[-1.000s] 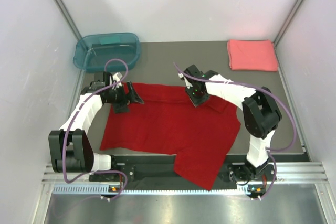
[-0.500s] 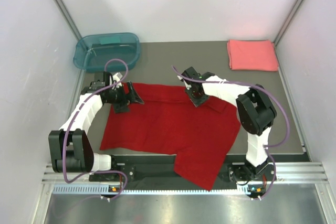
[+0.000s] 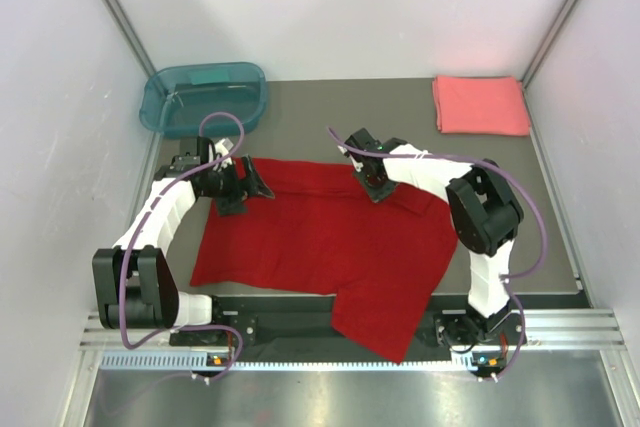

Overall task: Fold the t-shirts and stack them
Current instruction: Fold the tshirt

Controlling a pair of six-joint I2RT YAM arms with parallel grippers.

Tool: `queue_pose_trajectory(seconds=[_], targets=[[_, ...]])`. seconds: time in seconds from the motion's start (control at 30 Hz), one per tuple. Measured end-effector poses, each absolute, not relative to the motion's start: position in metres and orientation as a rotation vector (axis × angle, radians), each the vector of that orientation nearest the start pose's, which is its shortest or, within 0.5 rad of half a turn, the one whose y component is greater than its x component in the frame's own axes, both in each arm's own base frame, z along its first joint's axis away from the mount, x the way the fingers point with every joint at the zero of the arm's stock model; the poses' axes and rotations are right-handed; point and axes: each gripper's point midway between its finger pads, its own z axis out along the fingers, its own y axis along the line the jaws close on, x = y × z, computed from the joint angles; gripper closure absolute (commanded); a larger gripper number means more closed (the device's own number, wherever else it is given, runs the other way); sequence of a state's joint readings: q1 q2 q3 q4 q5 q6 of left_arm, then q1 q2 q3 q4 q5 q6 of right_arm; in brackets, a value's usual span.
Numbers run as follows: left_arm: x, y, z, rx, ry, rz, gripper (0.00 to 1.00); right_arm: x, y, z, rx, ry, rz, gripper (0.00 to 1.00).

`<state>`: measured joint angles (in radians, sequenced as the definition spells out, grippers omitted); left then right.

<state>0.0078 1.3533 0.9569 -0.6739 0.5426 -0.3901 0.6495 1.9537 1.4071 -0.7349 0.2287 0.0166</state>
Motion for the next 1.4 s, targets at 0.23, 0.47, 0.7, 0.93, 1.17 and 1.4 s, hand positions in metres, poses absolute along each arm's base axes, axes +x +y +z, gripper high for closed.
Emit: queue_pose_trajectory(seconds=[0.23, 0.47, 0.7, 0.93, 1.17, 1.4], targets=[[0.283, -0.102, 0.124, -0.337, 2.615, -0.847, 0.05, 0.323, 0.213, 0.044, -0.821, 2.708, -0.080, 1.00], [0.281, -0.103, 0.122, -0.340, 2.621, -0.862, 0.05, 0.302, 0.221, 0.058, -0.783, 2.769, 0.061, 1.00], [0.279, -0.104, 0.120, -0.342, 2.626, -0.872, 0.05, 0.278, 0.240, 0.069, -0.722, 2.848, 0.269, 1.00], [0.279, -0.105, 0.120, -0.339, 2.624, -0.881, 0.05, 0.260, 0.254, 0.073, -0.648, 2.922, 0.420, 1.00], [0.277, -0.105, 0.116, -0.346, 2.638, -0.887, 0.05, 0.248, 0.261, 0.077, -0.602, 2.973, 0.508, 1.00], [0.277, -0.107, 0.113, -0.350, 2.651, -0.907, 0.05, 0.239, 0.266, 0.079, -0.607, 3.003, 0.584, 0.89]])
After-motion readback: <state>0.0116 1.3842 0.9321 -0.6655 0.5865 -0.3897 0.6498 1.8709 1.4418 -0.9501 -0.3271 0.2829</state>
